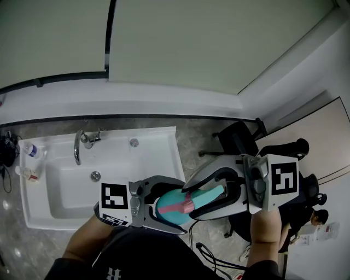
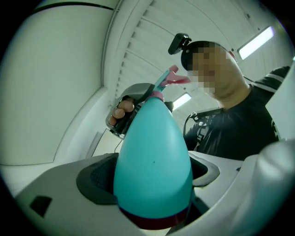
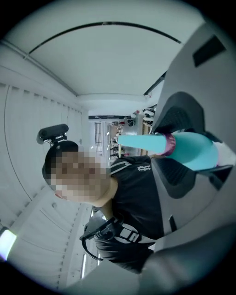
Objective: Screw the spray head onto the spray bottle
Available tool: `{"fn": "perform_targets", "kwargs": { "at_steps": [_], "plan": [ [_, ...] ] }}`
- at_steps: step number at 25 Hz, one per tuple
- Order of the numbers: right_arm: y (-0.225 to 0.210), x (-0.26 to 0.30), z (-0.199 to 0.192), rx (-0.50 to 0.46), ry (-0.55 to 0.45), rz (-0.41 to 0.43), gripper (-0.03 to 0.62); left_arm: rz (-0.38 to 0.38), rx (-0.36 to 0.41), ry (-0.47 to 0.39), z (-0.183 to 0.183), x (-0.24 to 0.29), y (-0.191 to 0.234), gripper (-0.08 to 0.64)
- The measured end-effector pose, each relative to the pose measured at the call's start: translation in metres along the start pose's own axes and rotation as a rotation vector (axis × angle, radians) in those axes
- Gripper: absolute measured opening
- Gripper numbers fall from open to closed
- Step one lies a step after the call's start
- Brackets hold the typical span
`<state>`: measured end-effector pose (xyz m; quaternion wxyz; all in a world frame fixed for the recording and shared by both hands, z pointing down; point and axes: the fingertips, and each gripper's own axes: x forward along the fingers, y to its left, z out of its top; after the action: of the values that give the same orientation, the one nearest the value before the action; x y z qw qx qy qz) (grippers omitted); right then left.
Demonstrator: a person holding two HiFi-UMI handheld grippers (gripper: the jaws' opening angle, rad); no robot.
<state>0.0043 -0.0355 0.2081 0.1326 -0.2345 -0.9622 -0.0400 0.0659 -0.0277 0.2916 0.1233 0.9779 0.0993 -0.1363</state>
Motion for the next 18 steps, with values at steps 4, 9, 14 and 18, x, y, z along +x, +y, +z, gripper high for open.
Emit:
{"fn": "perform_targets", "kwargs": {
  "at_steps": [4,9,14,18],
  "plan": [
    [-0.018,-0.005,-0.004,0.092,-0.063,-0.108,0.152,0.105,0.029,-0.013,0.001,-0.009,0.016,0.430],
    [-0.037,-0.012,-0.011,0.174,-0.105,-0.249,0.140,0.236,0.070,0.005,0.001,-0.020,0.035,0.428],
    [-0.048,-0.017,-0.023,0.242,-0.085,-0.387,0.133,0.390,0.144,0.065,-0.003,-0.032,0.053,0.428],
    [-0.053,-0.020,-0.032,0.274,-0.051,-0.500,0.133,0.513,0.203,0.124,-0.005,-0.039,0.065,0.428]
  ]
}}
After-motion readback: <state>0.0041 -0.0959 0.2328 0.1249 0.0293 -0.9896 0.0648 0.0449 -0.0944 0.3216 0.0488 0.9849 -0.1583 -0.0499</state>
